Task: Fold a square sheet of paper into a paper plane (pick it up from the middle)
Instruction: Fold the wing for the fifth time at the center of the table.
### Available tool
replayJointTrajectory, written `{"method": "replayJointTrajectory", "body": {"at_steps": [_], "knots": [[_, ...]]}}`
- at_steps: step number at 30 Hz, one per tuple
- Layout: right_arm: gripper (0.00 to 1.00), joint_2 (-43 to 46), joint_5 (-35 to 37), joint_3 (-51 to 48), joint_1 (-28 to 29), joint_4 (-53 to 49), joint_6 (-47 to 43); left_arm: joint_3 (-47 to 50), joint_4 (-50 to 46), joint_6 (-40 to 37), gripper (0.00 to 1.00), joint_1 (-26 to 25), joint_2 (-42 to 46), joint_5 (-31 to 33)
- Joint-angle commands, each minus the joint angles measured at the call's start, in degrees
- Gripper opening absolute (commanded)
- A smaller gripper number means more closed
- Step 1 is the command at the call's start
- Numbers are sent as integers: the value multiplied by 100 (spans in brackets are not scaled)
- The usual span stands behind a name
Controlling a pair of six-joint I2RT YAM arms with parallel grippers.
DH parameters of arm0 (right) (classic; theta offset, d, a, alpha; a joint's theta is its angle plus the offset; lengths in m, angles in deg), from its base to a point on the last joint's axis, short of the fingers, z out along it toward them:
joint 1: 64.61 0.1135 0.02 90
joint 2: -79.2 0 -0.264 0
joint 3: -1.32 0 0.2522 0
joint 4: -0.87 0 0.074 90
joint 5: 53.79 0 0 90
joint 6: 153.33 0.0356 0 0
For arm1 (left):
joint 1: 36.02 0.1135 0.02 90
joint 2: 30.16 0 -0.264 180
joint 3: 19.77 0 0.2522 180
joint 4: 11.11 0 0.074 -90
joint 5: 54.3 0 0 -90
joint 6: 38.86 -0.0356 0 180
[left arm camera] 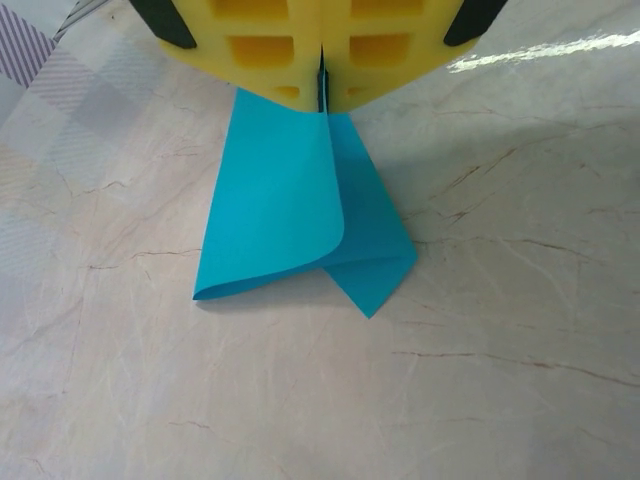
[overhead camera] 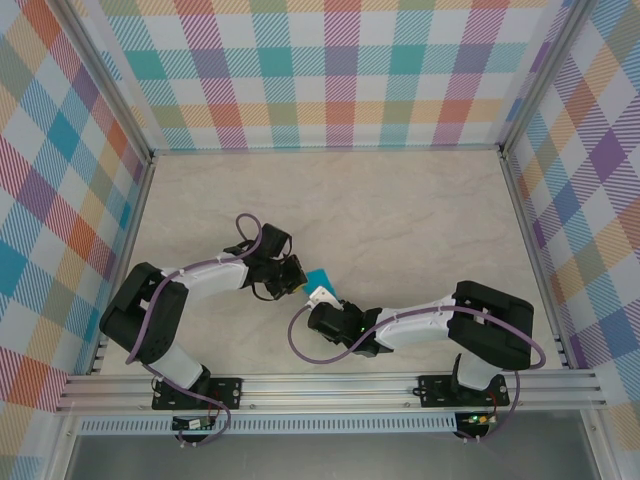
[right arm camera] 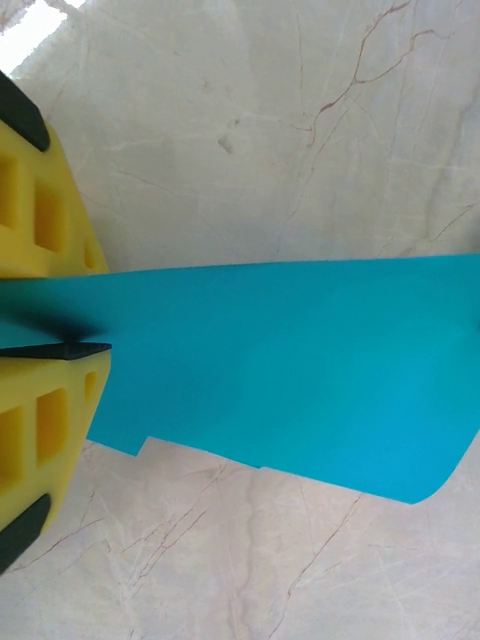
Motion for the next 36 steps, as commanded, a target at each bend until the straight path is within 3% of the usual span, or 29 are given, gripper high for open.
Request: {"method": "replayJointTrajectory", "body": {"at_steps": [1,6,11,18,28,36], "knots": [[22,118,-46,-47,0,-189,135,-134,-304,-141,0,83,117,40],[21,179,-32,-66,0,-205,157,-136,-307,-135,0,81,135,39],[12,163,-41,-31,0,-187,184,-79,-255,-113,0,83,156,11],[12,43,-125,41,0,-182,234,-56,-216,-62,0,83,186,3],[24,259,-240,200,-2,-364,367,-19,-201,-36,0,83,154,23],[27,222,-263,351,0,-321,313,-31,-229,-53,0,78,162,2]]}}
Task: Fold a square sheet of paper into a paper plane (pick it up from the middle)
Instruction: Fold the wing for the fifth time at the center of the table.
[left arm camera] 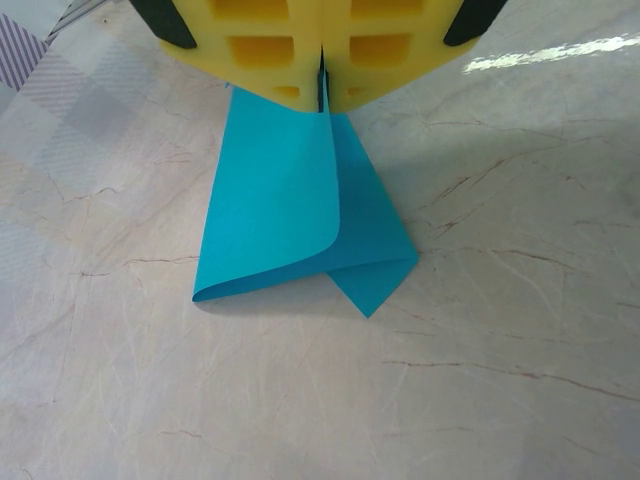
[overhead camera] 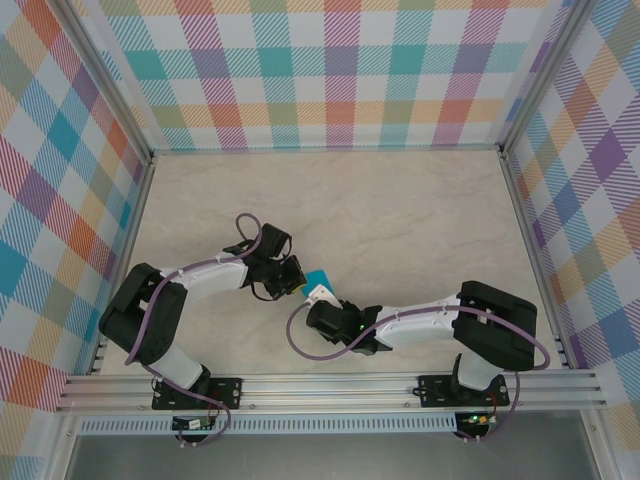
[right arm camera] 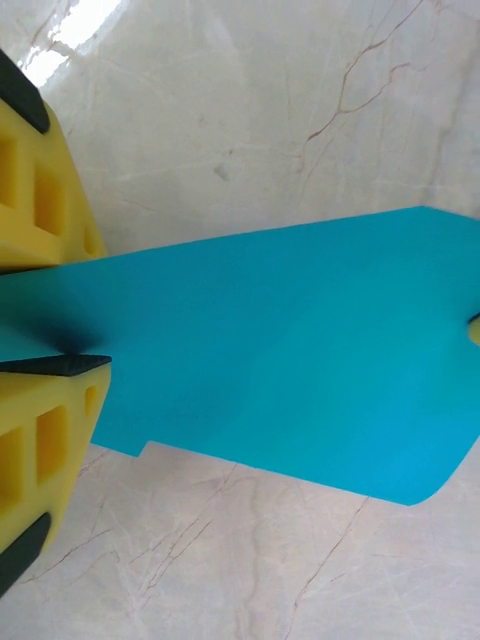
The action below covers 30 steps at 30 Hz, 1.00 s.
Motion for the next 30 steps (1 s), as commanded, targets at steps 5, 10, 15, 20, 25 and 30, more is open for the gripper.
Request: {"method": "replayJointTrajectory", "body": {"at_steps": [5,10,15,20,25,30], "knots": [[25,-34,-33,256,0,-127,86,-23,-127,6,0,81,149,2],[14,-10,-46,197,0,-134,130,-25,-132,15,0,81,166,19],[3,-25,-128,142,-25,-92,181,-61,-176,0,1,81,241,27],[0,213,-723,-88,-235,174,396,-140,-534,-60,27,81,447,248],[0,768,-2279,-435,-797,617,669,-76,-791,-111,62,90,921,599],[0,1001,-3663,-758,-1482,1047,877,227,-405,156,71,90,1173,390]]}}
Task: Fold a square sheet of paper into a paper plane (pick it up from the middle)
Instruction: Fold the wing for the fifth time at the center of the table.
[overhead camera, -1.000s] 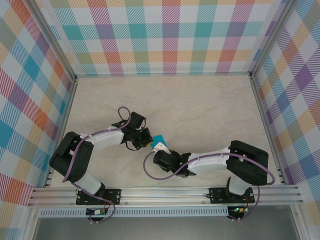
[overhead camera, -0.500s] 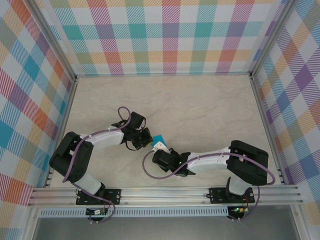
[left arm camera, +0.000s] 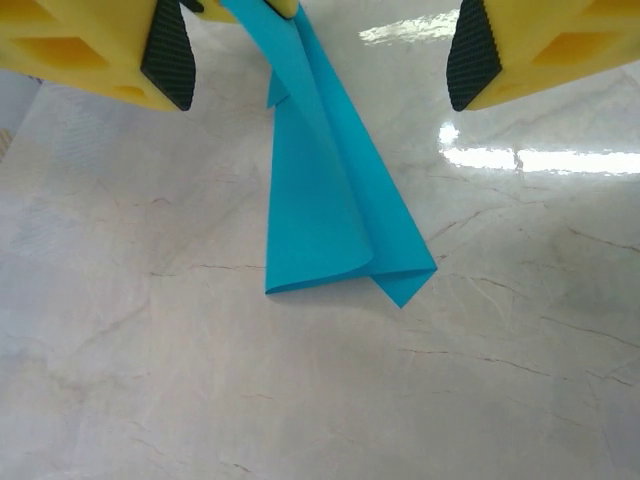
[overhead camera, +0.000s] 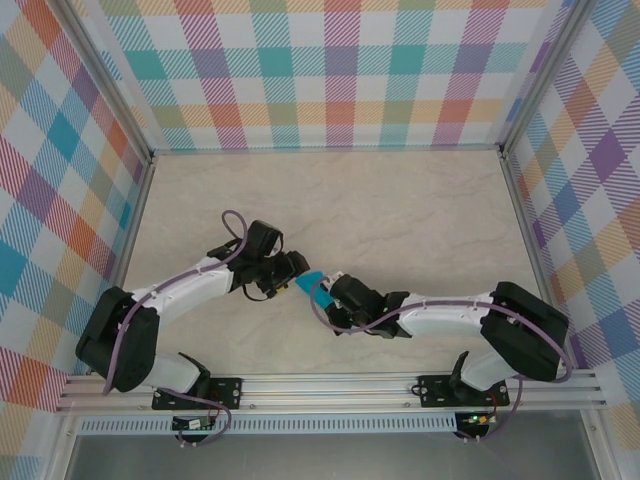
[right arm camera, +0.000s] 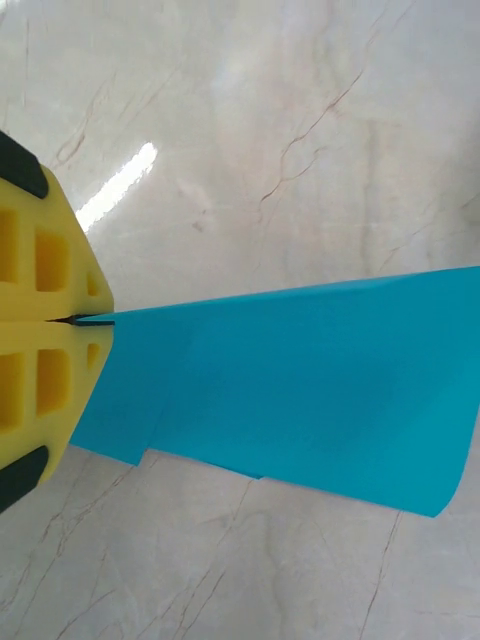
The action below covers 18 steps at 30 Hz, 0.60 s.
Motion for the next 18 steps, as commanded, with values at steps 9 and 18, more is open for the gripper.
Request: {"method": "replayJointTrajectory", "body": {"at_steps": [9,18], "knots": [[0,-268,-2156,-241,-743,815,542,353,410,256,73,21,306,-68],[0,-451,-2621,-381,-1047,1298,1073,505,450,366,73,-76,449,49]]}}
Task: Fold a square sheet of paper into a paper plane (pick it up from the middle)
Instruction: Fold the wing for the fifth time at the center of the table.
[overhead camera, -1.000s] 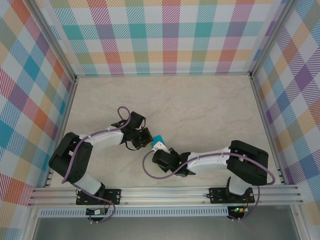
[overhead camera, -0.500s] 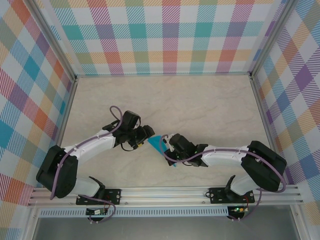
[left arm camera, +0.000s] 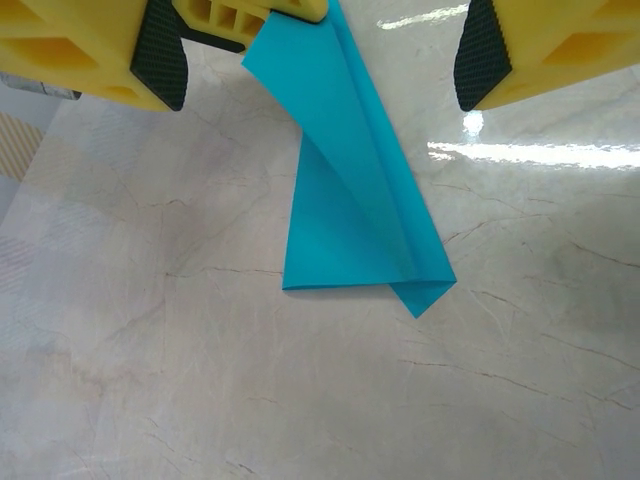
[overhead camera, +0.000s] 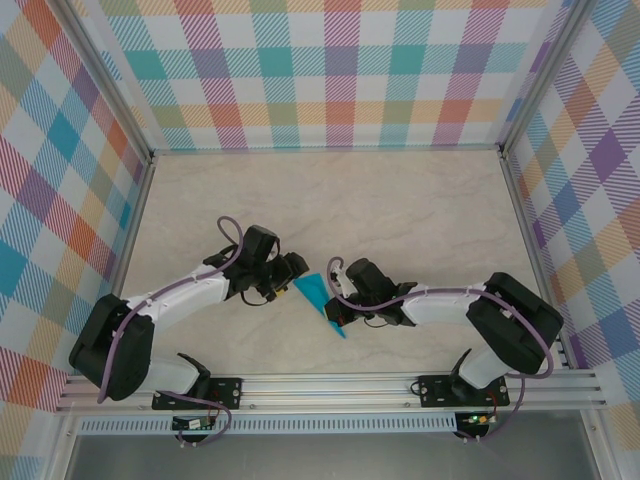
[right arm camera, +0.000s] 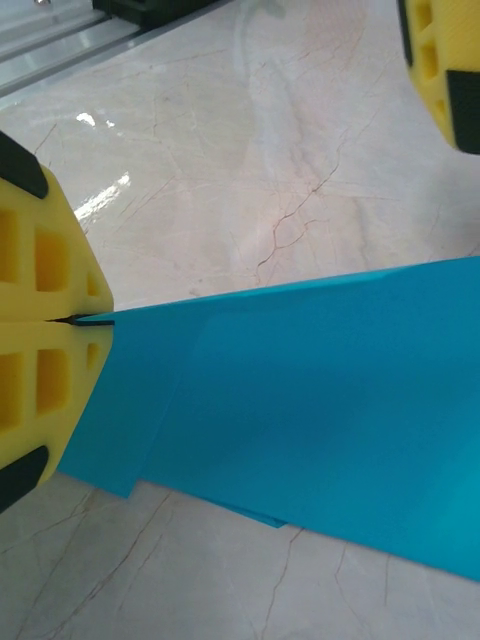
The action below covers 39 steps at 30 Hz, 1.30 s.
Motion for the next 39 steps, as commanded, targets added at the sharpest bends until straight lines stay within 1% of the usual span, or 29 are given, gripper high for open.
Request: {"method": "replayJointTrajectory", "body": {"at_steps": [1,8,16,25,35,39], "knots": [[0,-80,-387,-146,-103,459,348,134,80,105,72,-48,216,81],[0,-297,-650,-249,-275,747,781,303,107,210,72,-66,362,153],[0,-741,-1134,-265,-506,1182,1297,375,140,246,71,-84,420,194],[0,-797,-1544,-483,-780,1859,1898,366,190,225,70,-84,415,176],[1,-1017,-2115,-493,-1160,2267,2540,478,396,241,63,-128,432,156],[1,-1165,-2211,-510,-1253,2395,2806,488,446,236,62,-137,394,149]]}}
